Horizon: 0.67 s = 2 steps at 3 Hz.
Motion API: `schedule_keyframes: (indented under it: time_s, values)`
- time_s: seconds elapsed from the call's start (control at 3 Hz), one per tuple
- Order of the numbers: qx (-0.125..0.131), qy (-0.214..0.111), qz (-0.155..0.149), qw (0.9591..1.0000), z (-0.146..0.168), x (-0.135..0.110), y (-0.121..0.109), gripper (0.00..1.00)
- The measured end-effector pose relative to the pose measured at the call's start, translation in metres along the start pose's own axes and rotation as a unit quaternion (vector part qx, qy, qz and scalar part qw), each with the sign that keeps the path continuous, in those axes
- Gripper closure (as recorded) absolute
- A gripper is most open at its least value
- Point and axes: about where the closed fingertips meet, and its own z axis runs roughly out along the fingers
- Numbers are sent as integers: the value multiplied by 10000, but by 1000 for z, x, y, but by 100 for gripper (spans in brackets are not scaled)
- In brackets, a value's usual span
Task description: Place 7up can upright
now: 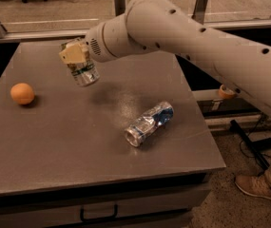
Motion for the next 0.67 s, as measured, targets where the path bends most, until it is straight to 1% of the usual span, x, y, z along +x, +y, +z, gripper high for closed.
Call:
schedule_keyframes:
  time_s: [0.33,0.67]
  values:
    - [-245,-619,-144,9977,2,-4,-11,100]
    - [-329,-1032,-656,9919,9,-1,-18,100]
